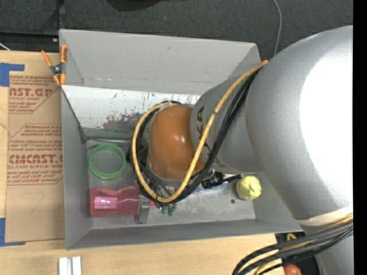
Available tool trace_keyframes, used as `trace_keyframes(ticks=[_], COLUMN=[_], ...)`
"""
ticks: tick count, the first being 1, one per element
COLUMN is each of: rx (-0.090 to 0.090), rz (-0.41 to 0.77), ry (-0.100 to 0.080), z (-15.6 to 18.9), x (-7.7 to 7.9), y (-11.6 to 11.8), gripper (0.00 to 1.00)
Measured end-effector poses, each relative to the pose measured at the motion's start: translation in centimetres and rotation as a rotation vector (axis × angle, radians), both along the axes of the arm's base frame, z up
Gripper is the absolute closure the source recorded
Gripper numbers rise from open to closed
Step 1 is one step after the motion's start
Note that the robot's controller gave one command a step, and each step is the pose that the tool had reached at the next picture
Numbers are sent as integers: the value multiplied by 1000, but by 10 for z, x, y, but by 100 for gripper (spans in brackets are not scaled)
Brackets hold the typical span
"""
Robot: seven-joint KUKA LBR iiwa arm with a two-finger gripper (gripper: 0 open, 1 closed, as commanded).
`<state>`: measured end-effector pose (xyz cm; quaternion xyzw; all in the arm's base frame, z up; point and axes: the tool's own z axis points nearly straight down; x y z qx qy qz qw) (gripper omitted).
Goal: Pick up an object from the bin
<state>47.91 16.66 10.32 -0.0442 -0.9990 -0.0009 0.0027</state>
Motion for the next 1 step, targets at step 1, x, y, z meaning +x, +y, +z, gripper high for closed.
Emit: trace_keyframes(ticks=[1], rx=[0], rz=[1], ry=[3], z=[53], x=[-1], y=[0], gripper=[100])
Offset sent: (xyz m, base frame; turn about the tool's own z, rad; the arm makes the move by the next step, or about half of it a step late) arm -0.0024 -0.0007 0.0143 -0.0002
